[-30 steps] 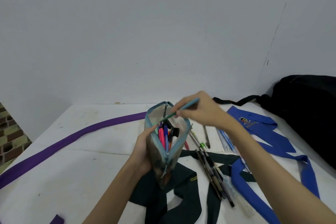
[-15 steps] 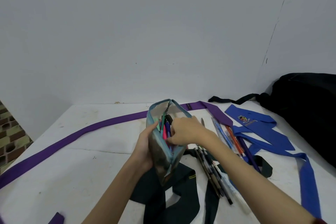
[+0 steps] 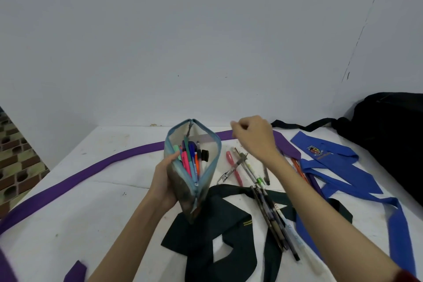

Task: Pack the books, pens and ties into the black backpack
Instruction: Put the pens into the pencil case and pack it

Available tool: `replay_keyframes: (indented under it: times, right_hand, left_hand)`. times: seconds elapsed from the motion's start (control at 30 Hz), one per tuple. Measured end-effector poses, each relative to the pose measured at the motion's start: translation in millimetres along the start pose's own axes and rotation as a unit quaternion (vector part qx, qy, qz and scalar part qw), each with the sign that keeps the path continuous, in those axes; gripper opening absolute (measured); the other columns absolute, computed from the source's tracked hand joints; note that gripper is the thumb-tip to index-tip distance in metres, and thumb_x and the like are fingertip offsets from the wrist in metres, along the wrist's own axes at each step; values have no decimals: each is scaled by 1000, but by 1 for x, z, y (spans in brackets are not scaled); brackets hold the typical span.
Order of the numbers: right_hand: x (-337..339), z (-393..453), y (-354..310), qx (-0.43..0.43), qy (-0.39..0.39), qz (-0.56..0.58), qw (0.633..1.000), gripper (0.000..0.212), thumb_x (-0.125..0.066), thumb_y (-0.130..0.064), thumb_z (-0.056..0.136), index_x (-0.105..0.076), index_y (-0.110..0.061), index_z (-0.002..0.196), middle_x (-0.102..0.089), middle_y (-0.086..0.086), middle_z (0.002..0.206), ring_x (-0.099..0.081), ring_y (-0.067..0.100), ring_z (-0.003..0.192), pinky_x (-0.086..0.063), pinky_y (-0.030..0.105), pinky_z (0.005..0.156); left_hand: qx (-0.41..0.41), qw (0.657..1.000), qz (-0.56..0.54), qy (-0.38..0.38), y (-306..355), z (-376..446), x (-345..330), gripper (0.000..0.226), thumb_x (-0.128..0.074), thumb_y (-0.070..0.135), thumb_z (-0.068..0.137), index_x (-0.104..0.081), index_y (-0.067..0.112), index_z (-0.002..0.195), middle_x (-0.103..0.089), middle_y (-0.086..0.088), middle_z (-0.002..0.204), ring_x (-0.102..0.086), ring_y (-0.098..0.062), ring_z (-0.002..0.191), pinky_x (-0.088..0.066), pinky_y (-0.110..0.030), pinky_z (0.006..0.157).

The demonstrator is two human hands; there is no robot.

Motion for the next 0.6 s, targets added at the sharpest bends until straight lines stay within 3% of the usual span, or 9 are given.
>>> replay_keyframes:
  times: [0.07, 0.13, 0.2, 0.27, 0.37, 0.47, 0.53, 0.6]
  right_hand:
    - [-6, 7, 27, -41, -10, -4, 999, 34, -50, -20, 91, -67, 6, 78, -65, 16, 67, -47, 21, 54, -39, 27, 61]
    - [-42, 5, 45, -51, -127, -55, 989, 20, -52, -11, 87, -69, -3, 88, -70, 9, 88, -57, 20, 70, -47, 29, 69]
    - [-84, -15, 52, -10, -270, -126, 955, 31, -51, -2, 84, -66, -14, 108, -60, 2, 109, -54, 19, 97, -46, 29, 83]
    - [-110, -30, 53, 45, -314, -192, 929, 37, -50, -3, 85, -63, -17, 118, -49, 5, 125, -41, 23, 119, -40, 31, 91]
    - [-121, -32, 50, 98, -273, -241, 926, 32, -48, -9, 88, -66, -16, 114, -47, 7, 134, -30, 24, 133, -35, 32, 99]
    - [-119, -22, 47, 152, -233, -268, 922, 28, -52, -8, 89, -68, -18, 110, -55, 1, 120, -41, 22, 118, -37, 29, 88]
    - [-90, -5, 39, 128, -148, -176, 965, 22, -55, -7, 90, -69, -14, 106, -56, 3, 110, -50, 19, 103, -42, 27, 81]
    - [-40, 11, 30, 59, -25, 0, 998, 15, -56, -6, 91, -68, -7, 100, -61, 8, 100, -58, 18, 85, -46, 27, 74]
  left_hand:
    - [-9, 1000, 0, 15, 8, 4, 15, 40, -47, 38, 90, -53, 12, 121, -60, -13, 97, -58, -27, 89, -48, -37, 72]
    - [-16, 999, -1, 36, 13, 7, 29, 40, -47, 38, 91, -51, 12, 121, -59, -12, 95, -57, -25, 86, -48, -36, 69]
    - [-10, 999, -6, 49, 14, 8, 37, 38, -48, 38, 91, -53, 13, 118, -59, -12, 94, -57, -24, 85, -48, -35, 68]
    - [3, 998, -9, 62, 12, 9, 43, 33, -48, 40, 91, -54, 15, 111, -59, -11, 94, -57, -24, 86, -47, -35, 67]
    - [17, 998, -15, 62, 8, 10, 45, 31, -48, 41, 90, -55, 16, 107, -59, -12, 96, -57, -25, 87, -46, -36, 67]
    - [16, 998, -16, 55, 7, 11, 44, 37, -49, 42, 89, -54, 15, 115, -60, -13, 100, -58, -26, 90, -48, -37, 69]
    - [16, 999, -16, 49, 8, 12, 40, 38, -49, 42, 88, -55, 15, 115, -60, -13, 101, -58, -26, 91, -48, -37, 71]
    - [22, 999, -13, 40, 6, 13, 34, 38, -49, 43, 88, -56, 15, 113, -60, -13, 98, -58, -26, 90, -48, -37, 72]
Point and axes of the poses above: each hand's wrist, its own z-axis towards the middle knuckle, its own x-axis out of the back of the hand, y = z × x, the point moved 10 cm from there along z, towards the middle knuckle
